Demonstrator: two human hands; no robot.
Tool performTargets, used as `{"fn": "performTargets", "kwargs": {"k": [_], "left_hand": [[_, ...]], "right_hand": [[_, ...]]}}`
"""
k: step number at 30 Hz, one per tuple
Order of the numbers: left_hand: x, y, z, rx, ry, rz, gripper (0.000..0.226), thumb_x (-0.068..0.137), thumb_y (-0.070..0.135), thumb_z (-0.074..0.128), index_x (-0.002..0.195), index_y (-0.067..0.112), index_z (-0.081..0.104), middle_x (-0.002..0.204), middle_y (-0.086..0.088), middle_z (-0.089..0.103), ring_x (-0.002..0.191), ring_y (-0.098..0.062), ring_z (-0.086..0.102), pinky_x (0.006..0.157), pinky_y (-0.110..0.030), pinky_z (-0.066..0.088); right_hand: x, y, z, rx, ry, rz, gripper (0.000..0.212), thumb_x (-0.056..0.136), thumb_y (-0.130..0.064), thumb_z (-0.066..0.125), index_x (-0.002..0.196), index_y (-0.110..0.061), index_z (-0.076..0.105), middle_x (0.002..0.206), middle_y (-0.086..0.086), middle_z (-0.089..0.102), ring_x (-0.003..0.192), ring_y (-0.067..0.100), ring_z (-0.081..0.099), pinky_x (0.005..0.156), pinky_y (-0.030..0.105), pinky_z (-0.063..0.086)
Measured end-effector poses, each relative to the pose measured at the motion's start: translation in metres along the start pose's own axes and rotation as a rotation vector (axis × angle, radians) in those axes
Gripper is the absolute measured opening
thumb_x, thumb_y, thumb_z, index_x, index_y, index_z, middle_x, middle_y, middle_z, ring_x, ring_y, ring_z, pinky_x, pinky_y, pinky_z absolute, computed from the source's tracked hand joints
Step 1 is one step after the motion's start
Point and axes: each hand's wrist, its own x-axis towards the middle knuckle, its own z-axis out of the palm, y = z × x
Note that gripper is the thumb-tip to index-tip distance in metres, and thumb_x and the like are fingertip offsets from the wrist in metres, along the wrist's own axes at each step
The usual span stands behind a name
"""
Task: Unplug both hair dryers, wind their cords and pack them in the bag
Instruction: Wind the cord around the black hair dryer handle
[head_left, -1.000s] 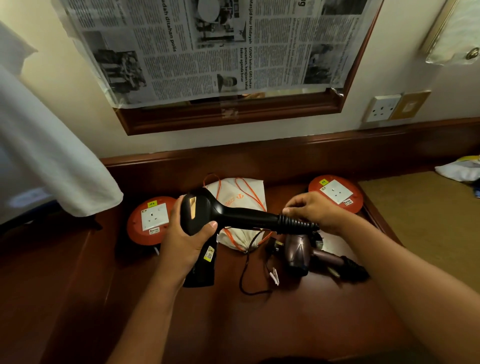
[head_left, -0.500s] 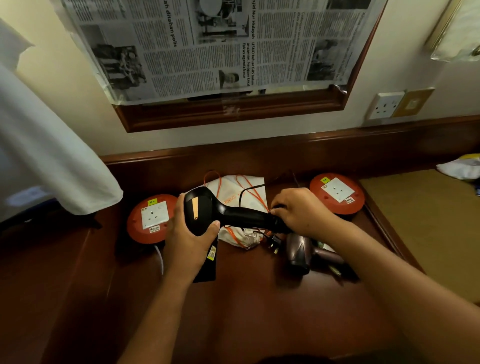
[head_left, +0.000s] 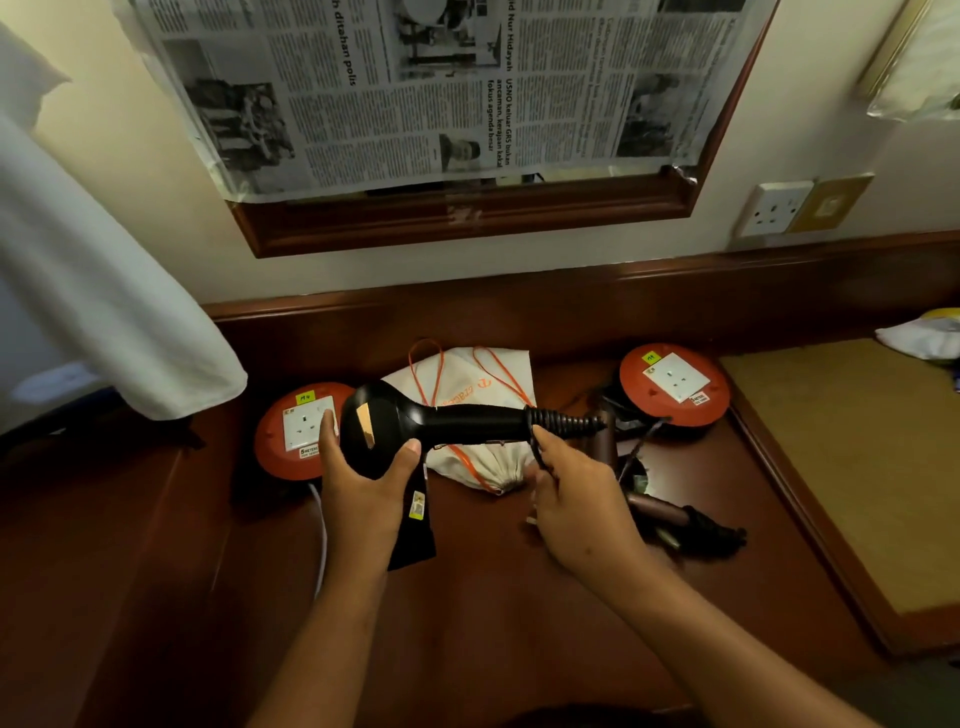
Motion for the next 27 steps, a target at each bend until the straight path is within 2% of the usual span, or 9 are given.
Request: {"fn": "performTargets", "kwargs": {"k": [3, 5, 8, 11, 14, 19, 22, 24, 27], "left_hand": [[0.0, 0.001, 0.0, -0.125, -0.012, -0.064, 0.077, 0.082, 0.024, 0.072, 0.145, 0.033, 0.028, 0.123, 0.004, 0.051, 0.108, -0.015, 0.052, 0.081, -0.03, 0.045], [0.002, 0.0, 0.0, -0.157, -0.04, -0.071, 0.074, 0.082, 0.022, 0.072, 0.144, 0.033, 0.031, 0.119, 0.006, 0.052, 0.107, -0.016, 0.055, 0.076, -0.027, 0.046], [0.003, -0.003, -0.001, -0.162, -0.098, -0.095, 0.079, 0.082, 0.023, 0.073, 0.145, 0.036, 0.027, 0.123, 0.005, 0.05, 0.108, -0.017, 0.054, 0.075, -0.027, 0.047], [0.002, -0.005, -0.002, -0.173, -0.121, -0.114, 0.078, 0.082, 0.022, 0.073, 0.145, 0.035, 0.028, 0.127, 0.003, 0.051, 0.112, -0.019, 0.055, 0.076, -0.029, 0.049], [0.002, -0.004, -0.005, -0.18, -0.146, -0.112, 0.071, 0.082, 0.02, 0.072, 0.142, 0.031, 0.036, 0.122, 0.001, 0.057, 0.109, -0.02, 0.059, 0.074, -0.031, 0.052], [0.003, -0.001, -0.011, -0.141, -0.218, -0.11, 0.069, 0.081, 0.023, 0.073, 0.14, 0.033, 0.038, 0.117, 0.001, 0.059, 0.103, -0.022, 0.062, 0.078, -0.043, 0.056], [0.001, 0.0, -0.011, -0.135, -0.272, -0.09, 0.067, 0.08, 0.021, 0.073, 0.138, 0.035, 0.04, 0.113, 0.0, 0.062, 0.098, -0.022, 0.066, 0.07, -0.038, 0.057], [0.002, 0.0, -0.012, -0.135, -0.289, -0.086, 0.066, 0.081, 0.021, 0.072, 0.138, 0.033, 0.041, 0.113, -0.001, 0.063, 0.096, -0.02, 0.066, 0.065, -0.032, 0.055], [0.006, 0.0, -0.016, -0.124, -0.336, -0.083, 0.071, 0.078, 0.027, 0.076, 0.138, 0.033, 0.04, 0.115, -0.001, 0.063, 0.095, -0.017, 0.067, 0.064, -0.026, 0.053]], "right_hand": [[-0.003, 0.008, 0.012, 0.067, -0.05, 0.025, 0.026, 0.097, -0.018, 0.047, 0.123, -0.022, 0.049, 0.097, 0.002, 0.066, 0.083, 0.017, 0.064, 0.075, 0.04, 0.057], [-0.001, 0.017, 0.02, 0.19, -0.071, 0.068, 0.006, 0.097, -0.018, 0.048, 0.099, -0.019, 0.054, 0.081, 0.001, 0.065, 0.065, 0.01, 0.06, 0.063, 0.032, 0.055], [0.005, 0.032, 0.026, 0.403, -0.137, 0.19, 0.022, 0.099, -0.016, 0.045, 0.082, -0.008, 0.055, 0.065, 0.008, 0.059, 0.043, 0.009, 0.048, 0.047, 0.024, 0.042], [0.013, 0.047, 0.026, 0.525, -0.257, 0.337, 0.038, 0.1, -0.031, 0.044, 0.074, -0.007, 0.058, 0.051, 0.006, 0.05, 0.033, 0.012, 0.042, 0.041, 0.022, 0.039], [0.023, 0.057, 0.02, 0.591, -0.316, 0.399, 0.043, 0.097, -0.043, 0.043, 0.078, -0.007, 0.06, 0.044, -0.004, 0.037, 0.035, 0.008, 0.029, 0.037, 0.02, 0.028], [0.046, 0.071, 0.002, 0.74, -0.387, 0.395, 0.024, 0.099, -0.019, 0.045, 0.083, -0.008, 0.059, 0.057, -0.001, 0.037, 0.049, 0.011, 0.03, 0.046, 0.024, 0.027], [0.056, 0.077, -0.011, 0.61, -0.416, 0.345, 0.021, 0.093, 0.001, 0.044, 0.076, -0.007, 0.051, 0.059, 0.003, 0.04, 0.053, 0.015, 0.035, 0.052, 0.029, 0.032], [0.062, 0.071, -0.022, 0.512, -0.413, 0.239, 0.028, 0.089, 0.012, 0.042, 0.07, -0.009, 0.049, 0.061, 0.003, 0.043, 0.053, 0.012, 0.04, 0.051, 0.021, 0.037], [0.075, 0.062, -0.036, 0.356, -0.411, 0.106, 0.02, 0.085, 0.013, 0.052, 0.078, -0.002, 0.063, 0.067, 0.004, 0.059, 0.054, 0.008, 0.053, 0.049, 0.014, 0.042]]}}
